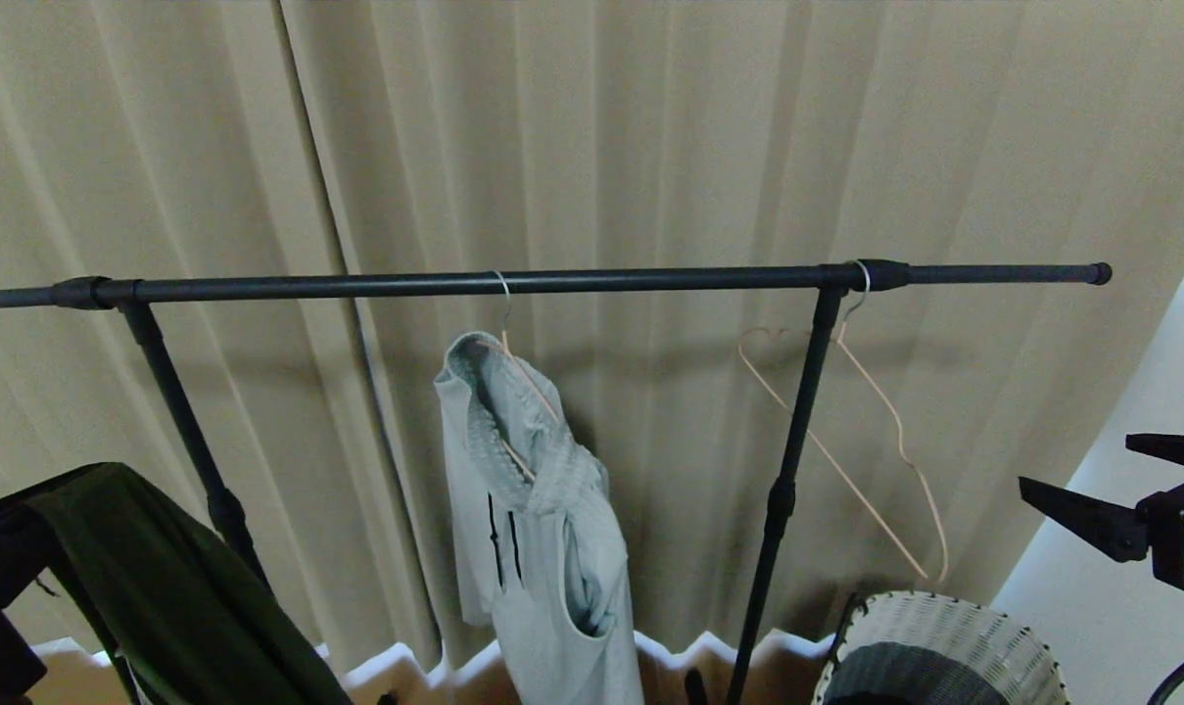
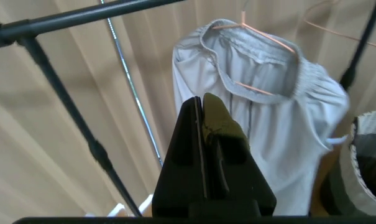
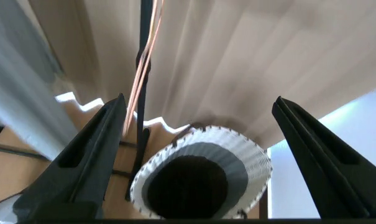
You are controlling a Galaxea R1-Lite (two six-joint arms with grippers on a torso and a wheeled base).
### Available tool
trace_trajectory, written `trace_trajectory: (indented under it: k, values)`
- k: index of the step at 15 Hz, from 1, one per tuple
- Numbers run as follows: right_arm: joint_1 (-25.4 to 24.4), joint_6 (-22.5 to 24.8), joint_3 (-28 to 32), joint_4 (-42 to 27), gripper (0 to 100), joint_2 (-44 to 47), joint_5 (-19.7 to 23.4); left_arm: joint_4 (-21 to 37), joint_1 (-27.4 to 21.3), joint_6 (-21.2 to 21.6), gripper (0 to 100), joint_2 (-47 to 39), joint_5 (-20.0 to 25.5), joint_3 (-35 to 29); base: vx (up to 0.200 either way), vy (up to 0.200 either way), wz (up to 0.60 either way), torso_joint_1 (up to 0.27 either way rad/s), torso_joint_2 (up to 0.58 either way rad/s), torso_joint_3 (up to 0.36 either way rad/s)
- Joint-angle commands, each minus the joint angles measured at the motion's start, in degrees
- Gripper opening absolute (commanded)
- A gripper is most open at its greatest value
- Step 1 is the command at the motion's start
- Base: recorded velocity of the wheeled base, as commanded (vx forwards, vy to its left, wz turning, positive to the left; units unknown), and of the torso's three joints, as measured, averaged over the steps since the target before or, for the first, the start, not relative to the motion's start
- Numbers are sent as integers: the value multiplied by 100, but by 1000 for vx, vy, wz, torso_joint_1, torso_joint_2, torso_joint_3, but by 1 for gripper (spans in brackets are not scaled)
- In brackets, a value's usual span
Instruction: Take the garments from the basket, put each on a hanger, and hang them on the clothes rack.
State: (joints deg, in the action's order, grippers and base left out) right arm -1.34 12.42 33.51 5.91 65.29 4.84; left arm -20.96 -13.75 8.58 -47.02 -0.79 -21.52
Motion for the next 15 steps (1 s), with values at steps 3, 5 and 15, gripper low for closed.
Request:
trace_trajectory:
  k: [3, 5, 15]
  values:
    - [-622, -21, 85, 270, 100, 862, -317, -14, -75, 65, 0, -18, 0, 121, 0, 0, 0, 0, 0, 0]
    - [-780, -231, 182, 578, 100, 1293, -422, -14, -119, 109, 0, -9, 0, 121, 0, 0, 0, 0, 0, 0]
    - [-1255, -1400, 1386, 604, 100, 2998, -1398, -14, -119, 109, 0, 35, 0, 113, 0, 0, 0, 0, 0, 0]
